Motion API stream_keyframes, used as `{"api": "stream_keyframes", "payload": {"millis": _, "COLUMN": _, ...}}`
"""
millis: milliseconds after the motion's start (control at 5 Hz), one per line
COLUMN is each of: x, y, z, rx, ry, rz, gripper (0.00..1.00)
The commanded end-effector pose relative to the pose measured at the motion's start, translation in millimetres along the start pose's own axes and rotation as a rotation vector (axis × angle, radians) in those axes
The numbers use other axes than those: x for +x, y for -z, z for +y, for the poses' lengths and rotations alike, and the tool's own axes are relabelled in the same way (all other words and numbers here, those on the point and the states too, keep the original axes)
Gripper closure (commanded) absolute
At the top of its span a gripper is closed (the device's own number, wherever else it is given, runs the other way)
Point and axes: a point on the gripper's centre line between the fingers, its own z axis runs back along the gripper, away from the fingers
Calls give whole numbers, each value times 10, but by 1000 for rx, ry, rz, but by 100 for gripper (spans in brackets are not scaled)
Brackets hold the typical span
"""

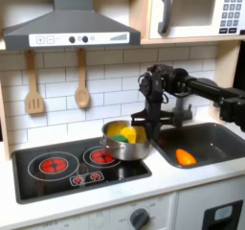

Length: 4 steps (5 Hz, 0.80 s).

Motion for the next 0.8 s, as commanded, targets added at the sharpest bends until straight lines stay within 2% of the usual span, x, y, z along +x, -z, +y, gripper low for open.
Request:
{"api": "stream_keyframes", "payload": {"millis": 0, "x": -1, "y": 16, "z": -103, "rx": -19, "ry": 18, "rz": -2, "gripper": 100}}
{"api": "stream_keyframes", "payload": {"millis": 600, "x": -41, "y": 11, "z": -180, "rx": -25, "ry": 43, "rz": 10, "gripper": 100}}
